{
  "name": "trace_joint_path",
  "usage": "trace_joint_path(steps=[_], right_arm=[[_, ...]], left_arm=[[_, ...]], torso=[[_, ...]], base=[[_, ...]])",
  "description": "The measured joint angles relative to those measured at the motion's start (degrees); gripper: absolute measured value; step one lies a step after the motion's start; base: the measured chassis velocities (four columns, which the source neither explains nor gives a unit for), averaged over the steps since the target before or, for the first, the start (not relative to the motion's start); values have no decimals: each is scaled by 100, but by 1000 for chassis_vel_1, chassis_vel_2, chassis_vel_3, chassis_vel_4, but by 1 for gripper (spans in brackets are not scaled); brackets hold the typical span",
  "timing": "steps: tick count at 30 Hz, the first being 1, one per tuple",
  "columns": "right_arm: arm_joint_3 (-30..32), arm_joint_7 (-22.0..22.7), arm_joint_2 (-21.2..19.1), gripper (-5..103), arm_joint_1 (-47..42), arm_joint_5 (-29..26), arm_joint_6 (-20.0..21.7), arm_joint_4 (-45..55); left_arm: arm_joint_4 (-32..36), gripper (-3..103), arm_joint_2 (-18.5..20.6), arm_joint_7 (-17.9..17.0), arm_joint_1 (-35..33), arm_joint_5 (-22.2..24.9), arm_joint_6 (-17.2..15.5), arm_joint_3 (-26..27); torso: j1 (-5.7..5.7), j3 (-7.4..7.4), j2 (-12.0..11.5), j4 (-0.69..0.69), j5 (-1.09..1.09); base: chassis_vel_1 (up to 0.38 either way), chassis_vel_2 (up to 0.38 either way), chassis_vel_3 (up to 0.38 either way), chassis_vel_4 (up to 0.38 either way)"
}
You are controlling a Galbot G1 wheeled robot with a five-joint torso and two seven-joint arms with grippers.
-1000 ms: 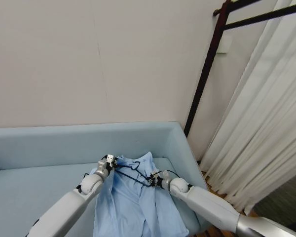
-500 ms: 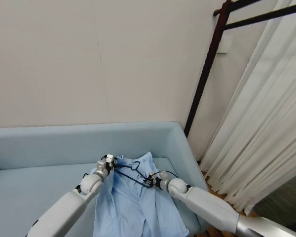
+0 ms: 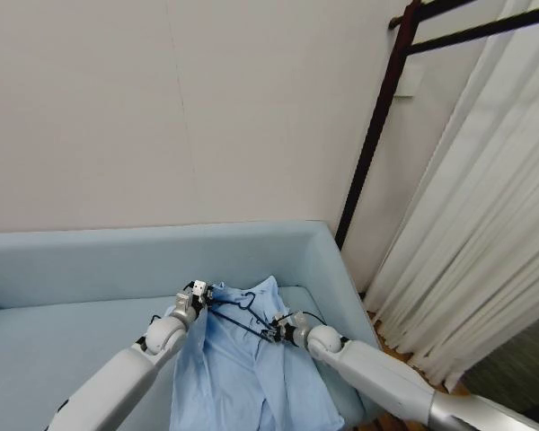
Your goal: Pick up the clothes from the sofa and hang them on the clothes hanger.
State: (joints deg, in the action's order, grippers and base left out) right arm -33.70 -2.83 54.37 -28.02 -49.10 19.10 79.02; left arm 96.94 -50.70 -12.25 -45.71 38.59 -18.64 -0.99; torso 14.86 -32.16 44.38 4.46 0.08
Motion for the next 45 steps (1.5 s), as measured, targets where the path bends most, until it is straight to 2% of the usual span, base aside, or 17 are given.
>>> trace_joint_path(steps=[3,7,14,18,25,32,36,45], right_arm=[[-10,-36,26,13,-2,60,-13,-67],[-13,-37,39,7,-6,98,-63,-78],[-22,-38,44,6,34,223,-176,-70],[1,-85,-21,6,61,504,-365,30],[23,-418,-260,6,236,779,-600,162],[27,-490,-26,6,382,1077,-1044,-350],[50,-544,-29,6,449,1089,-1136,-440],[15,-896,-52,6,524,1193,-1700,-597]], left_arm=[[-1,0,1,3,3,2,7,5],[-2,0,1,7,3,5,10,8],[-19,0,-13,11,9,6,18,10],[-14,0,-6,11,-1,7,19,12],[-28,0,-7,41,-85,-56,27,23],[-153,0,-80,101,-237,-241,73,26],[-220,0,-78,121,-270,-284,95,39],[-659,0,-174,310,-258,-477,226,-99]], torso=[[0,0,0,0,0],[0,0,0,0,0],[0,0,0,0,0],[0,0,0,0,1],[0,0,0,1,0],[0,0,0,-2,1],[0,0,0,-1,-1],[0,0,0,0,-1]], base=[[0,0,0,0],[0,0,0,0],[0,0,0,0],[0,0,0,0],[0,0,0,0],[0,0,0,0],[0,0,0,0],[0,0,0,0]])
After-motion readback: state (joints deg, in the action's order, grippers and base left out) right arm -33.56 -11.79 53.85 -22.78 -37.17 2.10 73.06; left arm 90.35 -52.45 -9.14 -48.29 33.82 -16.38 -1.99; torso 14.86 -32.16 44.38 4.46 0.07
